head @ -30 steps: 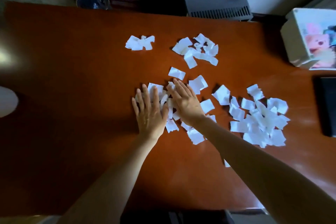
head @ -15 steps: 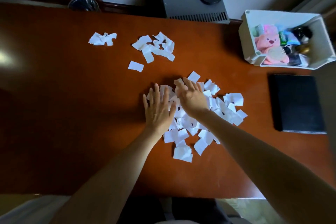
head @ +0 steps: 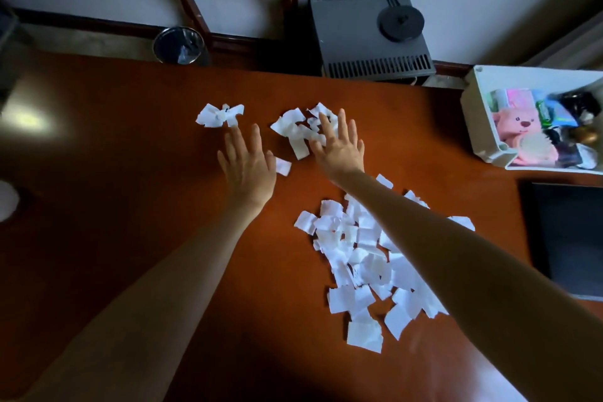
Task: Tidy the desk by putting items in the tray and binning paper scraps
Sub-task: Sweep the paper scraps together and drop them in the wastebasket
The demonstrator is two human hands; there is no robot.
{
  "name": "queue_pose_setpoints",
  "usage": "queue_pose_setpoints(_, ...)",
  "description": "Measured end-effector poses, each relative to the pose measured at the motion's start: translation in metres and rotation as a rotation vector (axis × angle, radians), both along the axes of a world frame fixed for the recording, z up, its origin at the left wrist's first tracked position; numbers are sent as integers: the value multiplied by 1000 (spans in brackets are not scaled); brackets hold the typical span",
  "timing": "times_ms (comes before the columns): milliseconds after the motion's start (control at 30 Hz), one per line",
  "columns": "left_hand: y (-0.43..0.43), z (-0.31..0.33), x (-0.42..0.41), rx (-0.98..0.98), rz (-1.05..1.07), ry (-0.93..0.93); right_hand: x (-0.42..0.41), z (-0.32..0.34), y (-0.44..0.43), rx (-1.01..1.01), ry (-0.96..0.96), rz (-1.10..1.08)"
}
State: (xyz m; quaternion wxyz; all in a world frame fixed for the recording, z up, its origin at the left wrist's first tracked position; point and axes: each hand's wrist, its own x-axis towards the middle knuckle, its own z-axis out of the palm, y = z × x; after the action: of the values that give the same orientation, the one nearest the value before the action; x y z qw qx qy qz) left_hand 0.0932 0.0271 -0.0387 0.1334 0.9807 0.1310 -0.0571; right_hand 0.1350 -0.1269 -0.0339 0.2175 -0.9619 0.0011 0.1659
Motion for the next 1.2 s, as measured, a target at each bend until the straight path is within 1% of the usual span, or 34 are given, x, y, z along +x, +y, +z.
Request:
queue_pose_setpoints(100, 24, -7, 33, 47, -24, -5, 29, -8, 16, -52, 54, -47)
queue_pose_setpoints(200, 42, -16, 63, 27, 4, 45, 46, -17, 31, -92, 105, -36)
queue_pose_setpoints(267, 53, -25, 78, -22, 18, 74, 50, -22, 39, -101, 103, 4)
queue_pose_setpoints(333, 62, -33, 85, -52, -1, 92, 49, -25, 45, -96, 57, 69)
queue_pose_setpoints(433, 65, -40, 81, -81, -43, 62, 41, -29, 46, -156, -10, 244)
queue_pose_setpoints(533, 59, -40, 64, -127, -138, 16, 29, -31, 37, -184, -18, 362)
queue_pose_setpoints(633, 42, -39, 35, -151, -274, 54, 12, -30, 23, -219, -26, 438)
queue_pose_setpoints(700, 26, -38, 13, -180, -310, 92, 1, -27, 11, -243, -29, 460)
queue_pose_setpoints(833, -13, -34, -31, -218, -332, 124, -23, -24, -22, -262, -37, 422)
queue_pose_setpoints(1000, -71, -33, -79, -185, -311, 152, -53, -26, -67, -276, -39, 331)
queue_pose_setpoints(1100, -104, -39, -101, -168, -261, 99, -68, -28, -96, -282, -30, 298)
queue_pose_setpoints(1200, -135, -46, -116, -62, -234, 36, -80, -29, -126, -272, -46, 286)
